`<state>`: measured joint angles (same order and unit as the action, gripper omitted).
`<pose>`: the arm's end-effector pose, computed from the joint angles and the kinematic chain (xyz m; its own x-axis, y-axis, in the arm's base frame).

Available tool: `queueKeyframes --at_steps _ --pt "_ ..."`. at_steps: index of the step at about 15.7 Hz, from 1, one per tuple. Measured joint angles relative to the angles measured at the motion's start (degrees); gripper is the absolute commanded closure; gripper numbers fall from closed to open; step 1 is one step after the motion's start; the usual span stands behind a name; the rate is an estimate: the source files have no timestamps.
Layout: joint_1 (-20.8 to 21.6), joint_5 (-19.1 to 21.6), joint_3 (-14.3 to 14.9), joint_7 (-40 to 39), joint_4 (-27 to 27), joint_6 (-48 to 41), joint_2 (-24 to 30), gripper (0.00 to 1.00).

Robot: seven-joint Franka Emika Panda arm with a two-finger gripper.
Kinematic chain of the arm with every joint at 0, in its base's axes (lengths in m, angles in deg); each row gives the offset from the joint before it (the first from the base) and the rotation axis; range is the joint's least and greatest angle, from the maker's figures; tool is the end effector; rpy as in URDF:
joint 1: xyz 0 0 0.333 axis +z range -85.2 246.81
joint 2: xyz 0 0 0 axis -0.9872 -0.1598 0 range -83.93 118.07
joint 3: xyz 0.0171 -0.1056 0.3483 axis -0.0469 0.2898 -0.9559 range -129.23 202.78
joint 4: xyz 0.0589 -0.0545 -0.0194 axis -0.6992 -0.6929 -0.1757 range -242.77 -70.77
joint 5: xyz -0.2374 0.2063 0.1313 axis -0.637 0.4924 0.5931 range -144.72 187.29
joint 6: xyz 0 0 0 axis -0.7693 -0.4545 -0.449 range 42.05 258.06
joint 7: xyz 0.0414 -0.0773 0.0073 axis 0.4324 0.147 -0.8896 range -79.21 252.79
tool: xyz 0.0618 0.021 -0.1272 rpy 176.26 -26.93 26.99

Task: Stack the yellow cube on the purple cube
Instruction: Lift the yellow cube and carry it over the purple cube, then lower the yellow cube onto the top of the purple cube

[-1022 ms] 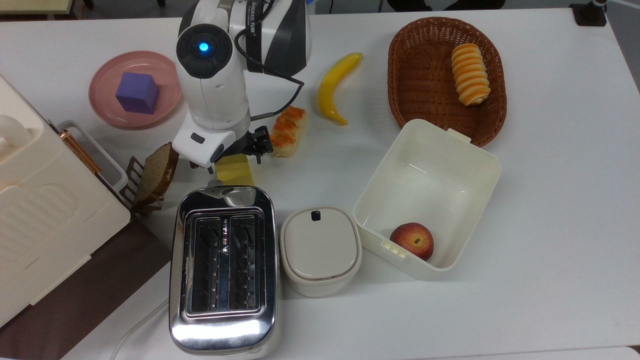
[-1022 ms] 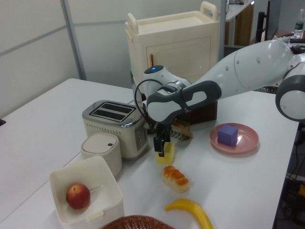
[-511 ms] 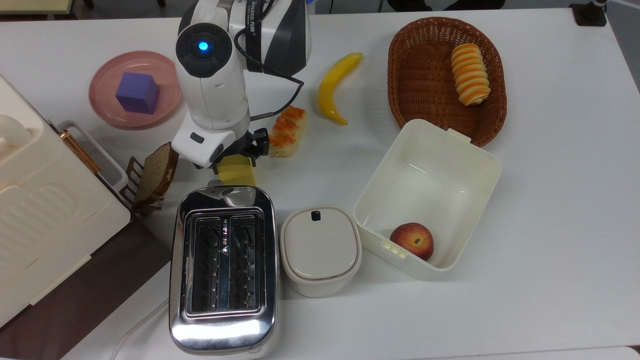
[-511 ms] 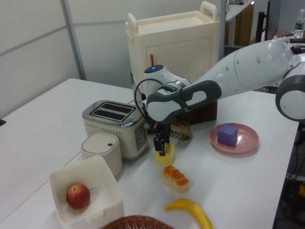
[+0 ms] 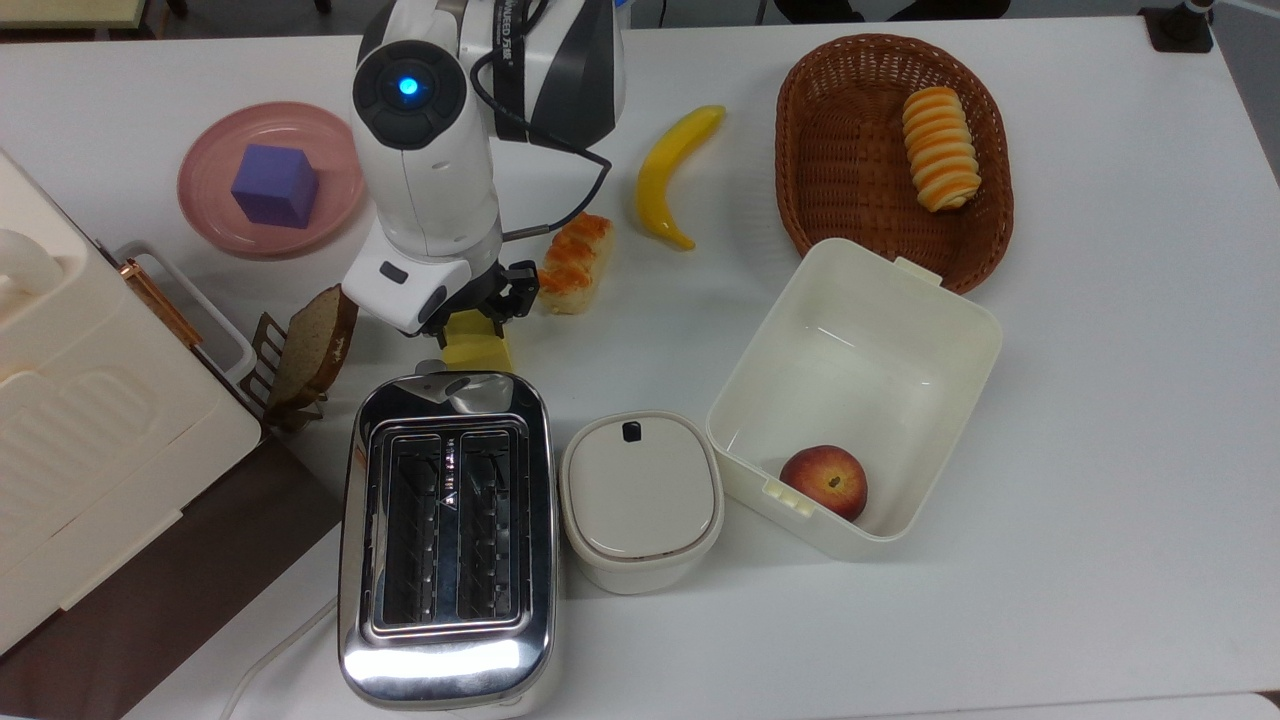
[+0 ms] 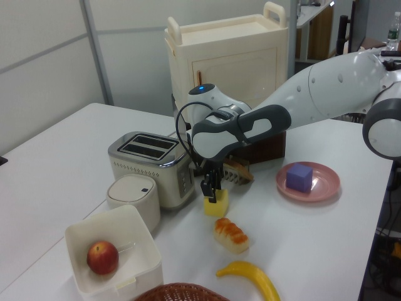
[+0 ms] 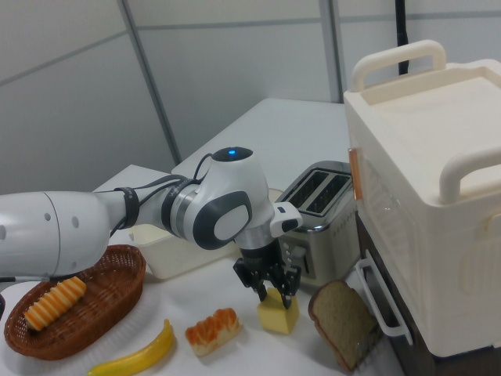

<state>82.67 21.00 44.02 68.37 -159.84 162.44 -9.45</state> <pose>0.6503 -0.0498 0.3893 0.9705 0.2402 -0.0198 0.2410 -0.9688 0.0574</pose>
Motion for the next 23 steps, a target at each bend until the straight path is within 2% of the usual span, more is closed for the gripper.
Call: queueKeyframes --at_steps 3,6,9,12,16,18,20,23 --pt "0.3 0.1 0.0 0.8 1.6 -3.8 1.8 0.78" --pt "0.6 0.3 0.0 0.9 5.5 -13.3 5.1 0.78" --pt "0.6 1.4 1.4 -1.1 6.9 -18.1 8.2 0.78" --pt "0.5 1.8 6.0 -6.6 6.9 -20.4 9.6 0.77" --pt "0.5 6.7 16.4 -17.1 6.9 -22.5 10.9 0.77" --pt "0.2 8.1 20.3 -20.7 6.7 -23.7 11.9 0.75" --pt "-0.6 8.3 21.6 -22.3 5.5 -24.2 12.9 0.73" --pt "-3.9 8.3 21.7 -26.0 3.7 -24.2 13.1 0.72"
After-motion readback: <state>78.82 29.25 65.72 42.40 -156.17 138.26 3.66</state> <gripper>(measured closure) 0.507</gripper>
